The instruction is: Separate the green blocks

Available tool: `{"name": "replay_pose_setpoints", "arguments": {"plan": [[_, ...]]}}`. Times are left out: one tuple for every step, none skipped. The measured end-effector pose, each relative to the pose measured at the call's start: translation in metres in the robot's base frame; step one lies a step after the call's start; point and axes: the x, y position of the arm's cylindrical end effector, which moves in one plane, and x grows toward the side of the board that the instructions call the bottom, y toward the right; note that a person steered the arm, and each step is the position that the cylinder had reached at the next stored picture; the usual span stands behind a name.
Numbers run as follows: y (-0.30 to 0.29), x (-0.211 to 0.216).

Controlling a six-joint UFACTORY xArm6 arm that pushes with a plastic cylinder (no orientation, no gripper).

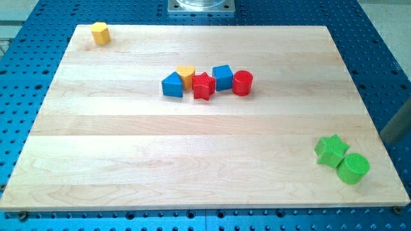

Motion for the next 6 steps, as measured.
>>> {"name": "replay_pose_setpoints", "arguments": {"plan": [[-0.028,0.006],[-0.055,0.007],[-0.055,0.009],[-0.086,0.031],[-0.119,0.032],[-0.140,0.037]]}}
